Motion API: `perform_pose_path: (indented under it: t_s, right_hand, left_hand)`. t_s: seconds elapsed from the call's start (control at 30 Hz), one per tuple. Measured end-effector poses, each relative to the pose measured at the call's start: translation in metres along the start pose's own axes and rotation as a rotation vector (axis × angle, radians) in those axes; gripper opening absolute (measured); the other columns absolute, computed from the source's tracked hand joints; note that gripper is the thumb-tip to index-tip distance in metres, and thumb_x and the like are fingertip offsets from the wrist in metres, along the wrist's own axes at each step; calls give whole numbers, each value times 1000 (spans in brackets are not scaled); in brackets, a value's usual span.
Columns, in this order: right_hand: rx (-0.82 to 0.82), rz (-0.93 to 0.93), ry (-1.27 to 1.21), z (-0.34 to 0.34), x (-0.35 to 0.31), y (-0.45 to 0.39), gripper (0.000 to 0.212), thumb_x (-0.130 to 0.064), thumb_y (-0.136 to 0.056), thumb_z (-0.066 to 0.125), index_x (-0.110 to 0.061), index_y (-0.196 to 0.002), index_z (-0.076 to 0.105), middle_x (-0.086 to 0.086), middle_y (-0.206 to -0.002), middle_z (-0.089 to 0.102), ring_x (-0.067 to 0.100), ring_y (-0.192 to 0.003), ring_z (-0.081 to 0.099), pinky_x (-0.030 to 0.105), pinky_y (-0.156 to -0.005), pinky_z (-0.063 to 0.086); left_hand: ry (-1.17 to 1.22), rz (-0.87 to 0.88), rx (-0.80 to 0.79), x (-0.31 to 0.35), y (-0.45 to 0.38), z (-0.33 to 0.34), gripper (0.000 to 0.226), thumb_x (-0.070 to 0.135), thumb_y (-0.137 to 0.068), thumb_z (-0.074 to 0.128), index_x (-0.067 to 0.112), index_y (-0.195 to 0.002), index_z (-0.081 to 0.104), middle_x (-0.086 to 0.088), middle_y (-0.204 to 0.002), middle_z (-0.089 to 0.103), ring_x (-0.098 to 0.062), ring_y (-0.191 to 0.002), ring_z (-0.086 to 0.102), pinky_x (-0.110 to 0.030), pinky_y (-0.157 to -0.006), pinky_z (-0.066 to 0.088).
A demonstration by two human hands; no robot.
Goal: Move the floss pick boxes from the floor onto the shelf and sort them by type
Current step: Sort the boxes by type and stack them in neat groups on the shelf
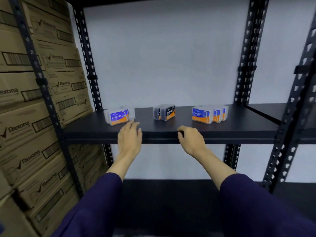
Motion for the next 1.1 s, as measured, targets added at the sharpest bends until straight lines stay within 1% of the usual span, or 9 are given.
perform_pose_path:
  t_s: [0.1, 0.2, 0.37, 0.5, 0.67, 0.83, 0.97, 1.03, 1.1]
  right_hand:
    - [24, 10, 26, -13, 6, 34, 27, -16, -97, 44, -9, -118, 59, 12, -112, 66, 31, -100, 59, 39, -80, 51]
    - [12, 33, 133, -12, 28, 70, 30, -16, -96, 43, -7, -122, 56, 14, -116, 63, 33, -106, 57, 39, -84, 49]
    - [-106, 116, 277, 30, 89, 125, 32, -16, -97, 41, -5, -125, 52, 13, -121, 59, 32, -110, 53, 37, -85, 42]
    - [-255, 189, 302, 91, 146, 159, 32, -17, -97, 41, -5, -125, 51, 14, -122, 58, 33, -114, 51, 40, -89, 41]
    - [-425, 271, 292, 178, 215, 189, 31, -19, -97, 42, -5, -123, 50, 16, -123, 57, 35, -115, 51, 41, -88, 42]
    - [-614, 397, 274, 270, 282, 228, 31, -16, -95, 43, -6, -125, 47, 15, -125, 55, 35, -119, 48, 43, -94, 40]
    - [-737, 516, 238, 337, 334, 267, 39, -12, -94, 46, -6, -133, 42, 16, -134, 49, 36, -124, 46, 43, -101, 40]
    - [-793, 574, 221, 364, 357, 288, 51, -18, -94, 51, -5, -140, 34, 17, -143, 40, 35, -129, 42, 42, -102, 39]
    - [-842, 617, 226, 386, 379, 307, 63, -29, -93, 58, -4, -143, 28, 17, -145, 34, 34, -131, 38, 42, -100, 38]
  left_hand:
    - [21, 63, -141, 42, 35, 15, 37, 25, -99, 46, 13, -133, 53, -6, -138, 52, -26, -125, 48, -40, -102, 39]
    - [-16, 93, -299, 71, 75, 45, 40, 25, -99, 43, 14, -137, 49, -7, -140, 51, -29, -124, 49, -41, -99, 40]
    - [-78, 100, -512, 86, 152, 119, 38, 26, -99, 40, 15, -133, 53, -8, -131, 57, -28, -116, 54, -40, -93, 45]
    - [-97, 79, -684, 73, 209, 194, 33, 26, -98, 44, 15, -126, 57, -8, -124, 60, -27, -112, 56, -40, -88, 45]
    - [-108, 29, -854, 39, 272, 284, 32, 26, -97, 47, 15, -125, 57, -7, -123, 59, -28, -111, 56, -41, -88, 47]
    - [-95, -72, -1026, -7, 338, 373, 30, 25, -97, 47, 15, -123, 57, -9, -119, 59, -29, -111, 56, -42, -88, 48]
    - [-48, -164, -1166, -39, 397, 436, 28, 26, -96, 50, 12, -119, 57, -13, -120, 61, -33, -110, 57, -41, -87, 48]
    - [-19, -244, -1199, -49, 424, 459, 38, 34, -95, 52, 11, -126, 50, -13, -128, 56, -33, -117, 52, -43, -97, 42]
    - [13, -326, -1200, -53, 446, 475, 62, 43, -92, 55, 10, -141, 35, -12, -141, 45, -32, -127, 44, -48, -108, 30]
Point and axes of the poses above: each hand's wrist, its own y-axis away from the middle knuckle, its own z-axis out of the palm, x = y × z, the point moved 9 cm from there along -y, towards the middle knuckle
